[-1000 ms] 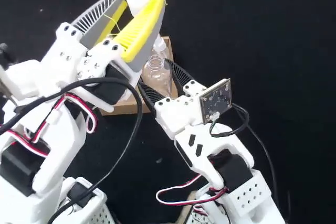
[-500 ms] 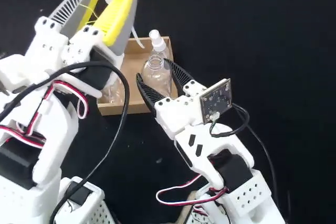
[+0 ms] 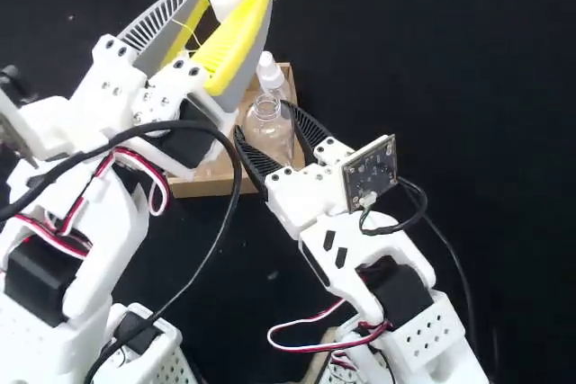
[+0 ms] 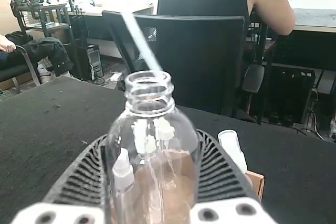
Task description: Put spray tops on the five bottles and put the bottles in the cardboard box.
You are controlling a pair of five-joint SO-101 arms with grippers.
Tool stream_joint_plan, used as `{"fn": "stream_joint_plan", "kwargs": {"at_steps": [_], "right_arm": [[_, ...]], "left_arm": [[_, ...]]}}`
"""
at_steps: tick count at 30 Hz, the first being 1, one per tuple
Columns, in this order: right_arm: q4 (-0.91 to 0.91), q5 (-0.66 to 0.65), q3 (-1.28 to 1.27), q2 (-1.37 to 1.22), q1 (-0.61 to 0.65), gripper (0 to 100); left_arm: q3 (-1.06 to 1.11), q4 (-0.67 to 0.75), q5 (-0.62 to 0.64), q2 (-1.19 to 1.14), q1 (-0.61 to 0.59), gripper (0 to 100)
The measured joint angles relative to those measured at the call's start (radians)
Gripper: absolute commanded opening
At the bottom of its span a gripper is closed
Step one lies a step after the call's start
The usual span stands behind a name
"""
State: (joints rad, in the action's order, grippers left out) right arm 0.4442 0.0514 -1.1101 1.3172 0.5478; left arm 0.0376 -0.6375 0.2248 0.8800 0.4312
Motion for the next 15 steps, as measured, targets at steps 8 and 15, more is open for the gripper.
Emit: {"fn": "stream_joint_plan", "kwargs": {"at_steps": [8,15], "right_arm": [[0.0,0.0,0.0,0.0,0.0,1.1],[0.0,0.0,0.0,0.0,0.0,1.1]], "left_arm": [[-0.023,-0.109,0.0,0.0,0.0,3],[0.003,-0.141,0.0,0.002,0.006,3]]}}
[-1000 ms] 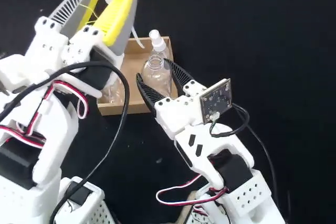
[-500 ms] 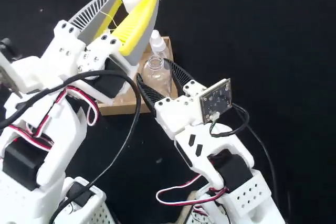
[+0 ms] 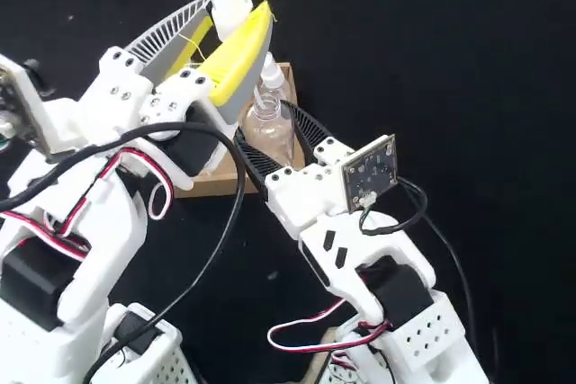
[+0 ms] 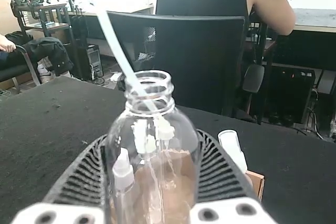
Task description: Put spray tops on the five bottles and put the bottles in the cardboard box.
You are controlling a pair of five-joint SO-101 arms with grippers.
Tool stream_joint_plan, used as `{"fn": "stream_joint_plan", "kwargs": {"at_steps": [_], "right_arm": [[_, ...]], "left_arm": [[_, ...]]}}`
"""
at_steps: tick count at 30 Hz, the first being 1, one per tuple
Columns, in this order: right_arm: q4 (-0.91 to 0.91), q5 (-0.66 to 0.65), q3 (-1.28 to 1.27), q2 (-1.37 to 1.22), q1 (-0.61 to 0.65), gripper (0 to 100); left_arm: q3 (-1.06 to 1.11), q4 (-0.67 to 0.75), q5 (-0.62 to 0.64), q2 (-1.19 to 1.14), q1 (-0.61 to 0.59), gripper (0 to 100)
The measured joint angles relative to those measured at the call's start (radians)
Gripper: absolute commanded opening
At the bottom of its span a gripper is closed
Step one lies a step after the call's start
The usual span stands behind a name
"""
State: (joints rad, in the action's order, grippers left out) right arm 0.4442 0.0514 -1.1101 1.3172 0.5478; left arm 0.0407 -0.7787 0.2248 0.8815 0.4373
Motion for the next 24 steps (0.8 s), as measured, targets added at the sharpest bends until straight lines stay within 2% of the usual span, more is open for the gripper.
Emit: {"fn": "stream_joint_plan", "kwargs": {"at_steps": [6,10,17,24], "right_arm": [[0.0,0.0,0.0,0.0,0.0,1.1],[0.0,0.0,0.0,0.0,0.0,1.1],[0.0,0.0,0.0,0.0,0.0,1.1],[0.0,0.0,0.0,0.0,0.0,1.1]], "left_arm": [[0.124,0.0,0.0,-0.003,0.006,3],[0.155,-0.049,0.0,0.051,0.006,4],[0.264,-0.06,0.0,0.147,0.006,22],[0.328,-0.061,0.0,0.15,0.008,20]]}}
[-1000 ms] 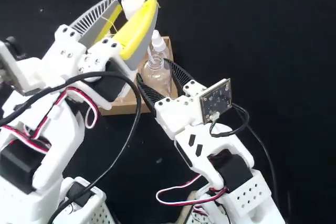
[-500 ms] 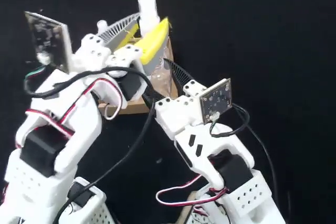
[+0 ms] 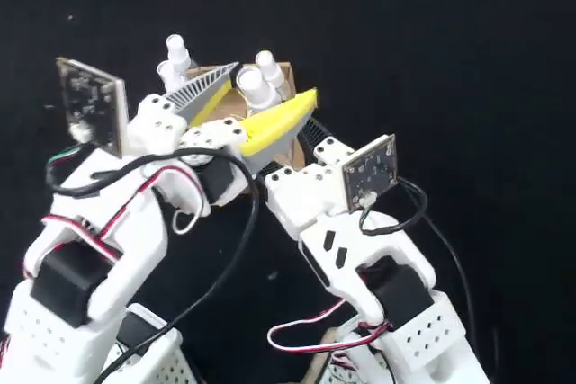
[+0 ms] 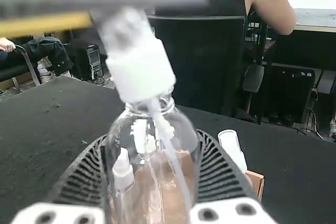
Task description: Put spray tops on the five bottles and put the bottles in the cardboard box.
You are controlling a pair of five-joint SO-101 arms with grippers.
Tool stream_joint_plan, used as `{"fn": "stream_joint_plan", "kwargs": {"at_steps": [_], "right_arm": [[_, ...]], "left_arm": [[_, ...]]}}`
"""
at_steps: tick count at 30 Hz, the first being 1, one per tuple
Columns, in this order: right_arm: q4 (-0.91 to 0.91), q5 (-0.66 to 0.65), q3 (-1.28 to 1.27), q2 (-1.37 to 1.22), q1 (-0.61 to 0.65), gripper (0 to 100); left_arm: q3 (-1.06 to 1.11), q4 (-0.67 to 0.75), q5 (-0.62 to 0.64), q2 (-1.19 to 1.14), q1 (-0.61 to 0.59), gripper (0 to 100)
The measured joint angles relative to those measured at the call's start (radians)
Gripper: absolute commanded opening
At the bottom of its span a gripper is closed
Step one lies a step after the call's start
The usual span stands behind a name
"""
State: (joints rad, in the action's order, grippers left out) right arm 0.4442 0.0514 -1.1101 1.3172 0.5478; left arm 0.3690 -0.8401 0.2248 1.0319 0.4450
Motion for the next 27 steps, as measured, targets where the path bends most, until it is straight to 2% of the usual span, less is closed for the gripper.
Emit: {"fn": "stream_joint_plan", "kwargs": {"at_steps": [5,13,19,23,27], "right_arm": [[0.0,0.0,0.0,0.0,0.0,1.1],[0.0,0.0,0.0,0.0,0.0,1.1],[0.0,0.0,-0.006,0.0,0.0,1.1],[0.0,0.0,-0.009,0.0,-0.003,1.1],[-0.015,0.0,-0.009,0.0,-0.095,1.1]], "left_arm": [[-0.068,-0.014,0.0,-0.002,0.002,20],[-0.33,-0.275,0.0,0.003,-0.006,20],[-0.428,-0.339,0.0,0.012,-0.21,20],[-0.417,-0.342,0.0,0.012,-0.411,20],[-0.307,-0.37,0.0,0.014,-0.66,21]]}}
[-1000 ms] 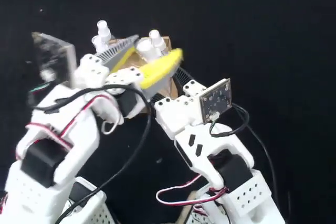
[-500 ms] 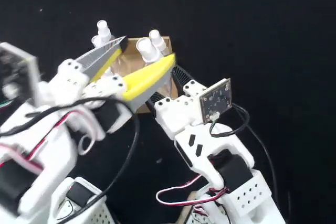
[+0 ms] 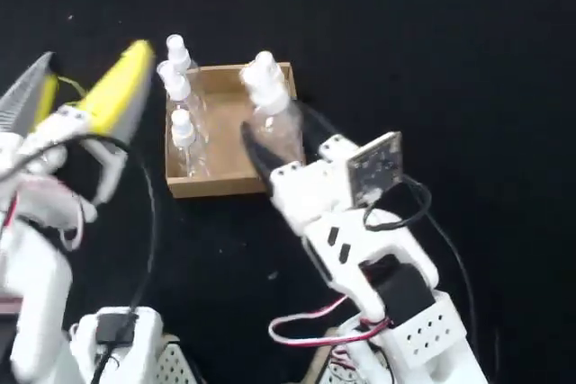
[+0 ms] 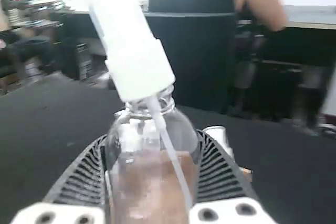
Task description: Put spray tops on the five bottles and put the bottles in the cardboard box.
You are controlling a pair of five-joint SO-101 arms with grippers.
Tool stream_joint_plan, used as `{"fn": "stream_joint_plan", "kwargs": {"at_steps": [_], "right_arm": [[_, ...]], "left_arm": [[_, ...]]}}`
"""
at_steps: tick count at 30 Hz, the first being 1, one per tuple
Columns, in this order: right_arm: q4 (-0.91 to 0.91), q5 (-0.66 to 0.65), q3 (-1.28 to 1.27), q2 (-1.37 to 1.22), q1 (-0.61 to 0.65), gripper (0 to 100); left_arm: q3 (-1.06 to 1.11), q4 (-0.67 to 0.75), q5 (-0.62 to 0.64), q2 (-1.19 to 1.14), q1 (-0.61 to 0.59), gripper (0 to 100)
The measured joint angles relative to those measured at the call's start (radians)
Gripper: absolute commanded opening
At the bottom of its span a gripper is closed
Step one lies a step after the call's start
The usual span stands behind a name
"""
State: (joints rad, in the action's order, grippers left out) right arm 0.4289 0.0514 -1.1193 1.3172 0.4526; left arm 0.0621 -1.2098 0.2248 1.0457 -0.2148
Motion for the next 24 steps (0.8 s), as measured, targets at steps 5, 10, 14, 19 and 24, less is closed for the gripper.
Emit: {"fn": "stream_joint_plan", "kwargs": {"at_steps": [5,10,14,19,24], "right_arm": [[-0.1,0.031,-0.043,0.0,-0.14,1.1],[-0.273,0.112,-0.135,-0.003,-0.155,1.1],[-0.46,0.121,-0.164,-0.12,-0.155,1.1],[-0.557,0.123,-0.183,-0.376,-0.157,1.1],[-0.569,0.123,-0.183,-0.442,-0.157,1.2]], "left_arm": [[0.307,0.048,0.0,-0.014,-0.281,20],[0.657,0.221,0.0,-0.015,-0.316,20],[0.891,0.405,0.0,-0.017,-0.316,20],[1.02,0.529,0.0,-0.017,-0.316,20],[1.068,0.548,0.0,-0.017,-0.318,20]]}}
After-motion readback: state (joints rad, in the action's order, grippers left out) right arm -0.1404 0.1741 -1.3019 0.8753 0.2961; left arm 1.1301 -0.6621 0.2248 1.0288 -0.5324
